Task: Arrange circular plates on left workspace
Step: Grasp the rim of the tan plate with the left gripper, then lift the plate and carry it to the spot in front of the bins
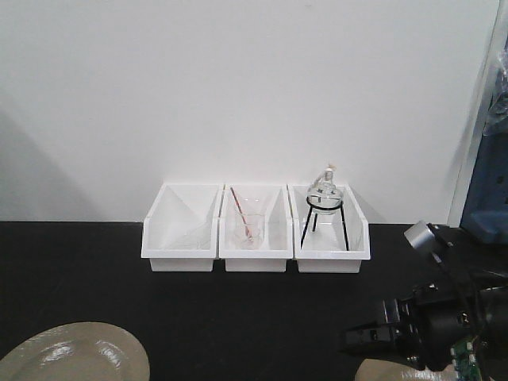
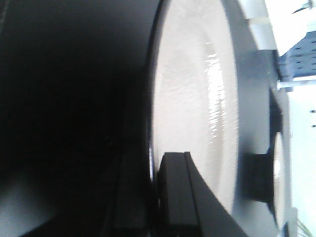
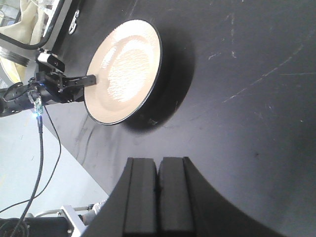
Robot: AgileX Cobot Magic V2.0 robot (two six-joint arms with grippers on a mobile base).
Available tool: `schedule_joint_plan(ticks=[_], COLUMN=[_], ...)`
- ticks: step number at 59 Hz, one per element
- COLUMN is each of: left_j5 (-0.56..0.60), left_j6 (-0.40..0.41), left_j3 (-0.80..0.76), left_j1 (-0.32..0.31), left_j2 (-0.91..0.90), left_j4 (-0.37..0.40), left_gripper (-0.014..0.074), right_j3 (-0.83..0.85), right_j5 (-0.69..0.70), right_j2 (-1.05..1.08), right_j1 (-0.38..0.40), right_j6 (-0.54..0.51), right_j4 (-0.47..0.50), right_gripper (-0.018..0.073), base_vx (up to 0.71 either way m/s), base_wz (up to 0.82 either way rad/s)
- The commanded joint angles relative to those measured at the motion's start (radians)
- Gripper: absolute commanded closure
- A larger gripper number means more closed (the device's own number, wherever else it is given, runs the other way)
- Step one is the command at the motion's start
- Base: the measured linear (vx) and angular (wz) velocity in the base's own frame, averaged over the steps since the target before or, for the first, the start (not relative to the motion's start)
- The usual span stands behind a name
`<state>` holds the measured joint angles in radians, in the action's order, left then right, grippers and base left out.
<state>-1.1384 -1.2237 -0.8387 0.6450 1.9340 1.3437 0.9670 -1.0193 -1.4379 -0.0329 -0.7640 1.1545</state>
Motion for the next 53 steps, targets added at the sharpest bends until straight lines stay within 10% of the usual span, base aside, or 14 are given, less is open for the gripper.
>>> schedule_joint_plan(ticks=[1, 21, 37, 53], left_j5=[-0.119, -0.119, -0.119, -0.017], left_j6=[-0.003, 0.091, 0.102, 0.154], left_j3=[-0.017, -0.017, -0.017, -0.129], left_j1=[-0.006, -0.094, -0.297, -0.486], left_j2=[-0.038, -0.08, -0.079, -0.075], left_j4=[0.119, 0.224, 0.456, 0.455], left_gripper=[0.0601, 0.0598, 0.0596, 0.0596], right_j3=[0.033, 0.033, 0.033, 0.033], right_j5=[-0.021, -0.01, -0.006, -0.006], right_j2=[0.029, 0.029, 0.029, 0.029], right_j1=[0.005, 0.005, 0.005, 0.005], right_j6=[-0.009, -0.009, -0.031, -0.031], right_j4=[0.059, 0.059, 0.059, 0.059], right_gripper=[0.056, 0.056, 0.056, 0.056], base_vx=[0.0, 0.0, 0.0, 0.0], base_wz=[0.0, 0.0, 0.0, 0.0])
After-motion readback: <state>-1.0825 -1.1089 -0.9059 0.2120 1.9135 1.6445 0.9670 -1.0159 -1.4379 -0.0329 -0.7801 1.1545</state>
